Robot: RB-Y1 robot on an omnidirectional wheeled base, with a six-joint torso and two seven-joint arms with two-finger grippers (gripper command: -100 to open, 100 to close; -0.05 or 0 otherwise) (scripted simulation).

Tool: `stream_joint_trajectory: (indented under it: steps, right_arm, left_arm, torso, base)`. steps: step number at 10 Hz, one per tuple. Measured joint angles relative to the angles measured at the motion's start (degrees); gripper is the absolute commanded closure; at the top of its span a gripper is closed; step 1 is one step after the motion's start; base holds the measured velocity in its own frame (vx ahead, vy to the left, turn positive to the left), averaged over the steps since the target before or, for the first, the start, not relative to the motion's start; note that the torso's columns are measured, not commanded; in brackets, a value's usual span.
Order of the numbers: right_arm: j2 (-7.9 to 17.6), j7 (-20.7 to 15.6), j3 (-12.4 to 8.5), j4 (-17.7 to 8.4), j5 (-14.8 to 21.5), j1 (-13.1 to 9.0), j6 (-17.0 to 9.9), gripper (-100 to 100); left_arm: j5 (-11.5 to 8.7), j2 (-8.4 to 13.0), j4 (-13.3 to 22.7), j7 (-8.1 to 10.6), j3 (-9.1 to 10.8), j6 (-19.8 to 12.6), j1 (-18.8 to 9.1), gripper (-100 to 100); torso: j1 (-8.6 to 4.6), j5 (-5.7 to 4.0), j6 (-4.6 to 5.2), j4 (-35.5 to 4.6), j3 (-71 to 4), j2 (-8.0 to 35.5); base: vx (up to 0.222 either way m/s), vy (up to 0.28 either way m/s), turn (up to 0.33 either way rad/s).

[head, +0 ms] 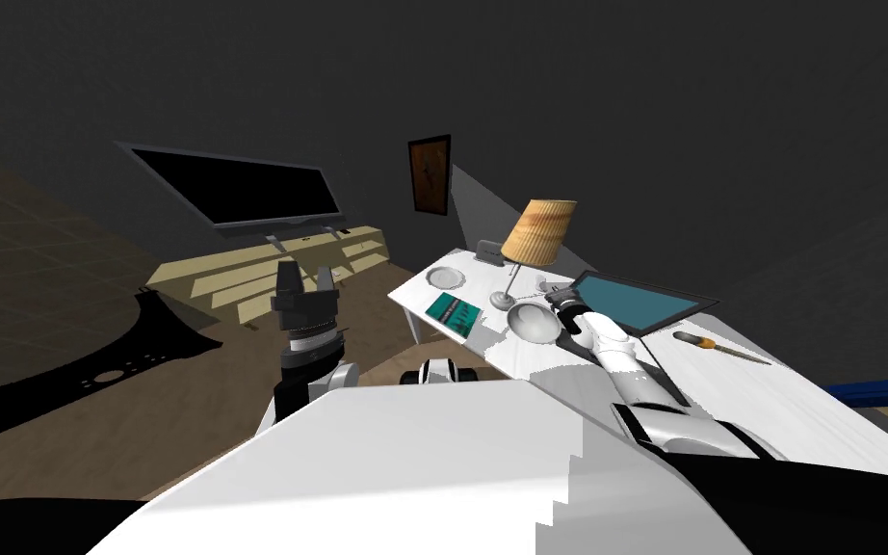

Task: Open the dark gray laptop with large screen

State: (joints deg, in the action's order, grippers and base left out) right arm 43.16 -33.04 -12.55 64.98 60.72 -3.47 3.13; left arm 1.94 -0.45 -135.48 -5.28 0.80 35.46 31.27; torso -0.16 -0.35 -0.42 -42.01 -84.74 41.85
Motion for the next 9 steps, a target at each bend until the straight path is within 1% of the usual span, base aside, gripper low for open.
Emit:
stream_joint_trajectory:
  steps: [1, 2, 3, 4, 5, 6, 7, 8, 9]
  right_arm:
    - [-1.6, -2.02, -1.7, 0.33, 0.1, -0.17, 1.83, 100]
    - [-3.36, -3.89, -3.5, 1.51, -0.53, 0.72, 3.6, 100]
    - [-5.46, -6.02, -5.77, 2.58, -0.88, 1.38, 5.79, 100]
    - [-5.93, -6.6, -5.27, 5.0, -1.38, 2.61, 6.47, 100]
    - [-7.09, -7.53, -5.4, 6.77, -1.39, 2.66, 6.63, 100]
    - [-8.55, -8.87, -6.06, 7.45, -1.28, 2.37, 6.98, 100]
    - [-10.21, -10.23, -7.38, 9.52, -1.71, 3.62, 8.03, 100]
    - [-11.82, -11.46, -8.86, 12.2, -2.04, 4.89, 9.27, 100]
    - [-13.39, -12.86, -10.56, 13.06, -2.17, 4.82, 10.78, 100]
  left_arm:
    - [0.0, 0.0, 0.0, 0.0, 0.0, 0.0, -0.01, 0]
    - [0.0, 0.0, 0.0, 0.0, 0.01, 0.0, 0.02, 0]
    - [0.0, 0.0, 0.0, 0.0, 0.01, 0.0, 0.01, 0]
    - [0.0, 0.0, 0.0, 0.0, 0.0, 0.0, 0.0, 0]
    - [0.0, 0.0, 0.0, 0.0, 0.0, 0.0, -0.01, 0]
    - [0.0, 0.0, 0.0, 0.0, 0.0, -0.01, -0.02, 0]
    - [0.0, 0.0, 0.0, 0.0, 0.01, 0.0, 0.01, 0]
    - [0.0, 0.0, 0.0, 0.0, 0.01, 0.0, 0.01, 0]
    - [0.0, 0.0, 0.0, 0.0, 0.0, 0.0, -0.01, 0]
  torso:
    - [0.09, -0.2, -0.12, 0.11, 0.1, 0.07]
    - [0.04, 0.01, 0.3, 0.04, -0.05, -0.1]
    - [0.13, 0.24, 0.31, -0.11, -0.04, 0.08]
    - [0.22, 0.32, 0.3, -0.26, 0.2, 0.49]
    - [0.26, 0.2, 0.17, -0.24, 0.34, 0.59]
    - [0.27, 0.07, 0.26, -0.12, 0.34, 0.53]
    - [0.12, 0.17, 0.48, -0.1, 0.09, 0.19]
    - [0.18, 0.3, 0.41, -0.15, -0.01, 0.15]
    - [0.23, 0.35, 0.32, -0.23, 0.11, 0.35]
  base:
    - [0.138, -0.023, -0.338]
    - [0.159, -0.006, -0.241]
    - [0.076, -0.002, 0.0]
    - [0.011, -0.014, 0.0]
    - [-0.008, -0.013, 0.027]
    - [0.108, -0.027, -0.298]
    - [0.136, 0.002, -0.347]
    - [0.083, 0.017, -0.045]
    - [0.037, 0.006, 0.057]
